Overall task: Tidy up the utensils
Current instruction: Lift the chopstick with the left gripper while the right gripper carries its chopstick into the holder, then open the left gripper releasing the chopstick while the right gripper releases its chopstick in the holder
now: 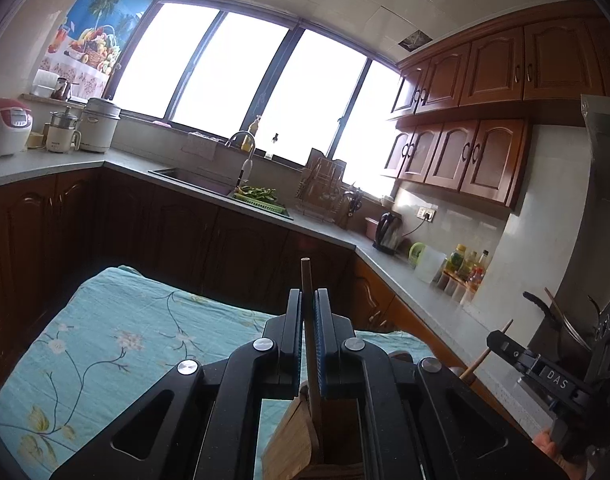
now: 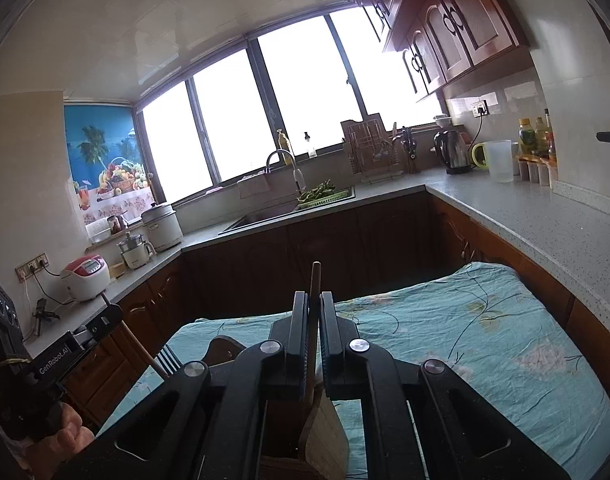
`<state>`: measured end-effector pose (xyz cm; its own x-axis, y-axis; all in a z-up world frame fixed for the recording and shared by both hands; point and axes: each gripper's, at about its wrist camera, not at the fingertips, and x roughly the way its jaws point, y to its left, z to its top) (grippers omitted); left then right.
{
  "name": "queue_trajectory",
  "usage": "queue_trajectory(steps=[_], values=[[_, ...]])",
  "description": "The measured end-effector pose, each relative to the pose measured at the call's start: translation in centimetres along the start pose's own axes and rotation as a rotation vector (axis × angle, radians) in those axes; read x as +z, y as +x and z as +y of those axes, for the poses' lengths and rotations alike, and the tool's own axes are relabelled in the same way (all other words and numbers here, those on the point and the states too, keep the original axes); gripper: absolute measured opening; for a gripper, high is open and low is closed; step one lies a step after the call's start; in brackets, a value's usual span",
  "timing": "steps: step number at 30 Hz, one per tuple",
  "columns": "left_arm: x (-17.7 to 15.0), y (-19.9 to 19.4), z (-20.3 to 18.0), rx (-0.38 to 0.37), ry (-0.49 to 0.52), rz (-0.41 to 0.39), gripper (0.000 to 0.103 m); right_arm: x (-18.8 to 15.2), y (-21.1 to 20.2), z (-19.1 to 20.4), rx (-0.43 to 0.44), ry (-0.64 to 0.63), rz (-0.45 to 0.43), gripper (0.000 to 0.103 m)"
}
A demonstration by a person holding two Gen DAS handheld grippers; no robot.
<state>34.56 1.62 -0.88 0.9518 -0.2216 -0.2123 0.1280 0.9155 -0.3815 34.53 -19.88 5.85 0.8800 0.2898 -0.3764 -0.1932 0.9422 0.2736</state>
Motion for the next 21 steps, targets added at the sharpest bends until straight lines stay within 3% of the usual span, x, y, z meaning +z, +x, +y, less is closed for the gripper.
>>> queue_trajectory(steps=[8, 16, 19, 20, 21], values=[[3.4, 0.4, 0.3, -0.003, 0.018, 0.035, 0.004, 0.1, 0.2, -0.8, -0.003, 0.032, 0.022, 0.006], [4.3, 0.2, 1.1, 0.004, 0.039, 0.052, 0.005, 0.4, 0.5, -0.9, 0.0, 0.042, 0.036, 0.007], [4.0, 0.3, 0.9, 0.005, 0.049, 0.08, 0.005, 0.4, 0.5, -0.9, -0.001, 0.048, 0.046, 0.013], [4.1, 0.3, 0.9, 0.008, 0.05, 0.09, 0.01, 0.4, 0.3, -0.9, 0.001, 0.053, 0.046, 0.02], [4.4, 0.3, 0.9, 0.008, 0.049, 0.098, 0.017, 0.5, 0.1, -1.0, 0.008, 0.061, 0.042, 0.033]])
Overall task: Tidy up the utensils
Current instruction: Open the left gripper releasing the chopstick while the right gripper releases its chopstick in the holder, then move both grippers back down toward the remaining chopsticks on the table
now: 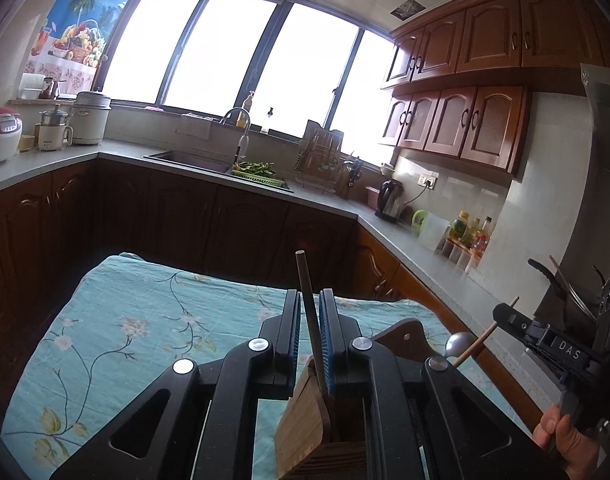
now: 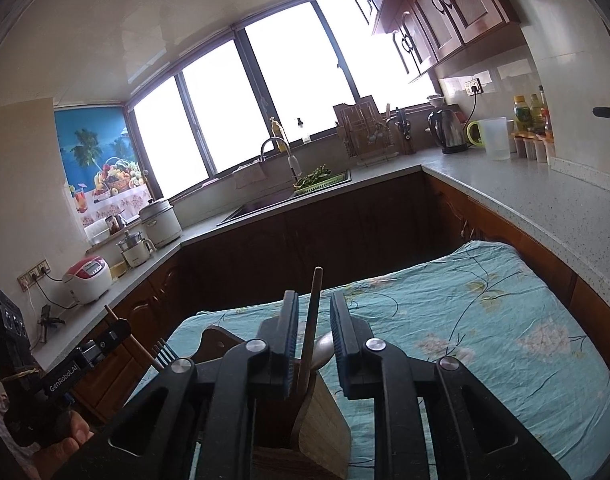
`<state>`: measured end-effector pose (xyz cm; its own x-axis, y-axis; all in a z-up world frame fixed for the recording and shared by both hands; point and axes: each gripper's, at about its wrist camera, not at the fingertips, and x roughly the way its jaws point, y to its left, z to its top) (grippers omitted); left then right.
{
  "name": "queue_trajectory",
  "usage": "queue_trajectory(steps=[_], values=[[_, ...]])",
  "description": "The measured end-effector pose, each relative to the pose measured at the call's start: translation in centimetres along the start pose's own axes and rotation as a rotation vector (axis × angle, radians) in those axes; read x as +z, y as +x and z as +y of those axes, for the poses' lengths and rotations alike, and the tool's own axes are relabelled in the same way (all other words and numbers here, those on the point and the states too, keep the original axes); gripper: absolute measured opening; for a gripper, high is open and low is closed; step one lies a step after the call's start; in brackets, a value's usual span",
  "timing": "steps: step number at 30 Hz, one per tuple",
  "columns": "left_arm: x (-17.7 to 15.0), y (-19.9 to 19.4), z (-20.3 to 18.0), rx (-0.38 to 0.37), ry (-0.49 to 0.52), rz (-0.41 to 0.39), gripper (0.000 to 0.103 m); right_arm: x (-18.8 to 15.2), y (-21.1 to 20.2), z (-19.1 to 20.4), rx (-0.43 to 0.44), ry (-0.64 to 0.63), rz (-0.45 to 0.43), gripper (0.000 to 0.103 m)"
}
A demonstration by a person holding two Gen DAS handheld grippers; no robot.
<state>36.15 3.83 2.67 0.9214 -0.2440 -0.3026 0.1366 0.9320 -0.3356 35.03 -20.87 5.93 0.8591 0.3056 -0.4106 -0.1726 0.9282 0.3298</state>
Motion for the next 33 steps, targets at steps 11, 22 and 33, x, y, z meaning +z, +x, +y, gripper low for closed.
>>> queue_trajectory(steps=[11, 22, 33], values=[[0.6, -5.7, 0.6, 0.043, 0.008, -0.024, 0.081, 0.0, -5.2, -0.7, 0.028, 0.032, -0.07, 0.099], [-3.2, -14.2, 1.0, 0.061, 0.03, 0.04, 0.086, -4.9, -10.3, -1.3, 0.045, 0.051, 0.016, 0.1], [-5.9, -18.9, 0.2, 0.073, 0.021, 0.157, 0.087, -9.9, -13.6, -2.4, 0.008, 0.055, 0.12, 0.1]])
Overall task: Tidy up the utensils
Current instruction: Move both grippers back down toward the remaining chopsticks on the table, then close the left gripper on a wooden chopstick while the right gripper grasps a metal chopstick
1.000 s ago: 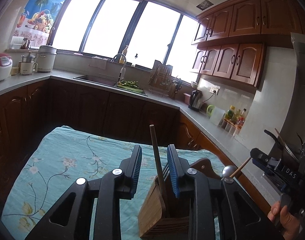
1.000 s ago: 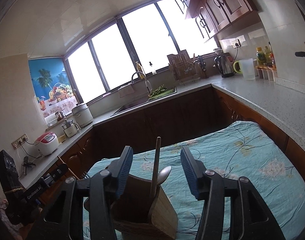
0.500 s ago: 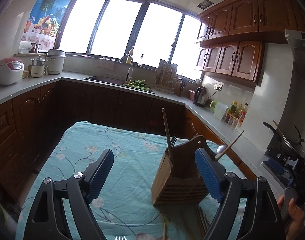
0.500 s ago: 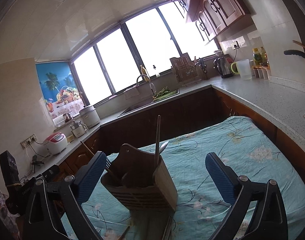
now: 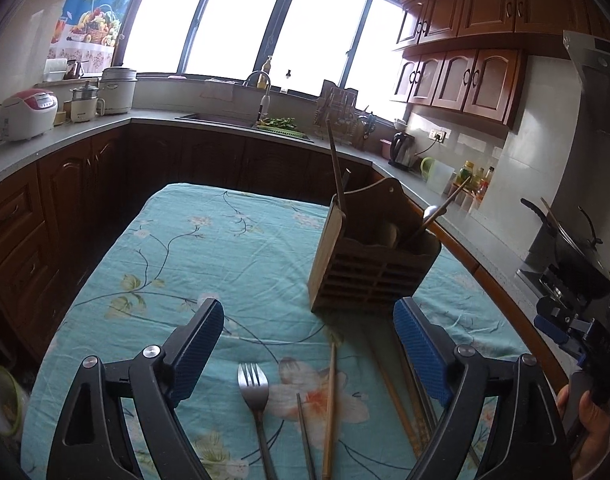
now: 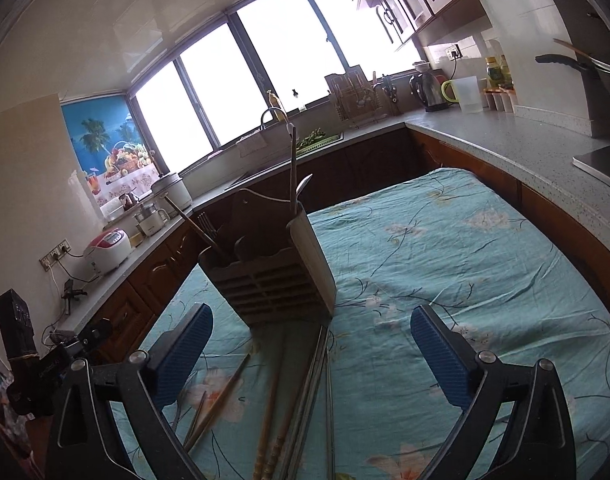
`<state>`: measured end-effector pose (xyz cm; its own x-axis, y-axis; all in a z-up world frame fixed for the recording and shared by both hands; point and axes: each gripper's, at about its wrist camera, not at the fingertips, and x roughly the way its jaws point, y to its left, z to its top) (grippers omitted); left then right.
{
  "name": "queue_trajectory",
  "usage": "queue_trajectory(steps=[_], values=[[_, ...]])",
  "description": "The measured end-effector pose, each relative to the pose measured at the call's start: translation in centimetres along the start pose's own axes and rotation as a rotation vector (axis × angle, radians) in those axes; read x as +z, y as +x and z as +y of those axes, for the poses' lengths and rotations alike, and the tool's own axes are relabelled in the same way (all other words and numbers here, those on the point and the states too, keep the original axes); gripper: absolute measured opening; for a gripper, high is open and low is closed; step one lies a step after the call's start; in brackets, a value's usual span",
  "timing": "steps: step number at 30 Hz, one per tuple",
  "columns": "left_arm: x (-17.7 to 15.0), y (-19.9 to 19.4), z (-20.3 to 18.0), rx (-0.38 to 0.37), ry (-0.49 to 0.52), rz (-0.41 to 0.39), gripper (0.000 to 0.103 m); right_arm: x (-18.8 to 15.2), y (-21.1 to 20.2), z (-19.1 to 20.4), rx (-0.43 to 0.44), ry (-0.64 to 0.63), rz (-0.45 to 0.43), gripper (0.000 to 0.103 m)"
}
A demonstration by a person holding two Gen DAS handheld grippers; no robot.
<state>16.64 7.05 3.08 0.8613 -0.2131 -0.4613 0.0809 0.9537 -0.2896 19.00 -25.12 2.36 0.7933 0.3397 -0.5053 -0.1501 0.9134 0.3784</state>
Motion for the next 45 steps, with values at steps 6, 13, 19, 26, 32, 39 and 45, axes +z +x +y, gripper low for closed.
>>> queue_trajectory(steps=[6, 13, 19, 26, 32, 39, 45], values=[[-1.0, -0.3, -0.4, 0.009, -0.01, 0.059, 0.087, -1.6, -0.2, -0.1, -0.013, -0.005, 0.031, 0.1], [-0.5, -0.3, -1.1, 0.029, 0.015, 0.122, 0.087, -2.5, 0.6, 0.2, -0.011, -0.032, 0.07, 0.1], [-0.1, 0.6, -1.8, 0.028, 0.047, 0.174, 0.087, -2.7, 1.4, 0.2, -0.025, -0.048, 0.095, 0.098], [0.2, 2.2, -2.4, 0.018, 0.075, 0.226, 0.085, -2.7, 3.2, -0.1, -0.034, -0.051, 0.153, 0.08], [0.6, 4.2, -3.1, -0.003, 0.099, 0.274, 0.07, -2.5, 5.3, 0.0, -0.025, -0.052, 0.206, 0.05], [0.6, 7.5, -3.6, -0.002, 0.119, 0.331, 0.059, -2.5, 9.0, 0.1, -0.024, -0.058, 0.29, 0.027], [0.0, 11.2, -4.1, 0.003, 0.143, 0.404, 0.05, -2.8, 12.9, 0.4, -0.026, -0.081, 0.358, 0.023]])
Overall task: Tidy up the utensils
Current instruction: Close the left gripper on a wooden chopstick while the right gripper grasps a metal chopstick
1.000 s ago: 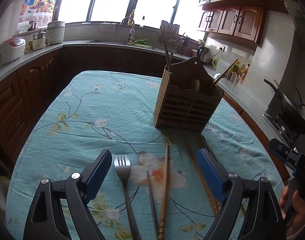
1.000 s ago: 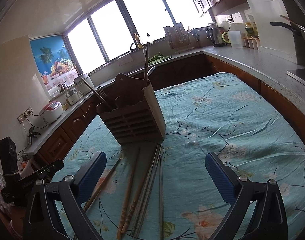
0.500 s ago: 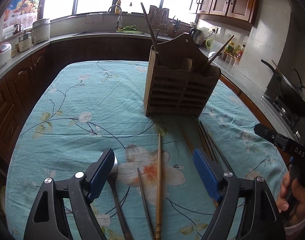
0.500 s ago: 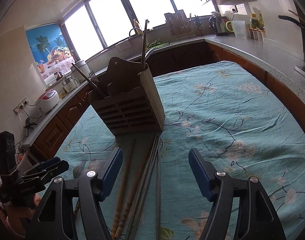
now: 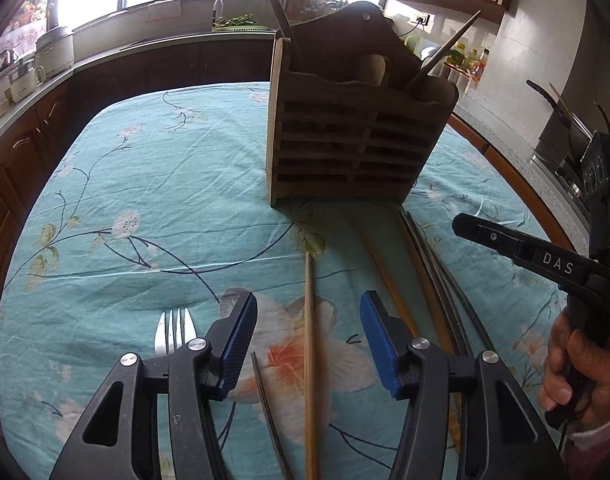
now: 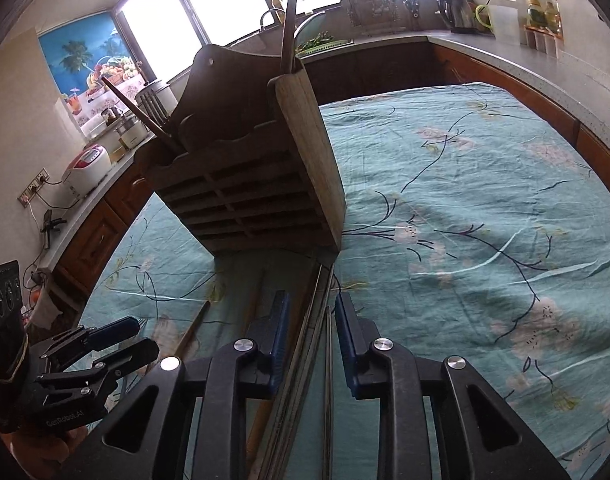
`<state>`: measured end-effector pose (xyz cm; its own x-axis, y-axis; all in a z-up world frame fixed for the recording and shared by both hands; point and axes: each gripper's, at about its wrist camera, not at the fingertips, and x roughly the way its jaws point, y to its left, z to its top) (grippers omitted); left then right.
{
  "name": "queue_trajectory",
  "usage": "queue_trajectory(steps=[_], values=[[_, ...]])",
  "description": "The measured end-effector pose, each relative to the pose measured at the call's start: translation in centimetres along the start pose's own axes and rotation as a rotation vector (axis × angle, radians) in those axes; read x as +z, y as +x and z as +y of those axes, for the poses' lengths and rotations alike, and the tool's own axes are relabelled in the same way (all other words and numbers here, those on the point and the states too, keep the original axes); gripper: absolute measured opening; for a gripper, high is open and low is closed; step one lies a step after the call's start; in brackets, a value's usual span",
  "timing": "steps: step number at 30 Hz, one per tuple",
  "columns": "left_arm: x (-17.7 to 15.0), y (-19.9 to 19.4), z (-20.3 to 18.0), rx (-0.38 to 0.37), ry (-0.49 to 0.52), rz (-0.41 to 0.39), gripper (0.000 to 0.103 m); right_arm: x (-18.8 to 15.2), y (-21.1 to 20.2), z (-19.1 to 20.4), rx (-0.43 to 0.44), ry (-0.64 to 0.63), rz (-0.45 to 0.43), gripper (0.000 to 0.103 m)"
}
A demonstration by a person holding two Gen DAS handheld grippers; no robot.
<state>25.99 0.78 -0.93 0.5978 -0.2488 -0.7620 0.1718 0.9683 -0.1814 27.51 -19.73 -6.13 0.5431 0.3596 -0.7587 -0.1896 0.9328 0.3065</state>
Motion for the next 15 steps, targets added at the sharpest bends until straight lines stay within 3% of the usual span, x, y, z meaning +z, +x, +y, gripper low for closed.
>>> queue_trajectory(steps=[12, 15], values=[[1.6, 4.8, -0.1, 0.002, 0.017, 0.096, 0.033, 0.5, 4.3, -0.3, -0.06, -0.036, 0.084, 0.013], [1.7, 5.2, -0.4, 0.016, 0.036, 0.086, 0.029, 0.6, 4.5, -0.3, -0.073, -0.05, 0.088, 0.009]])
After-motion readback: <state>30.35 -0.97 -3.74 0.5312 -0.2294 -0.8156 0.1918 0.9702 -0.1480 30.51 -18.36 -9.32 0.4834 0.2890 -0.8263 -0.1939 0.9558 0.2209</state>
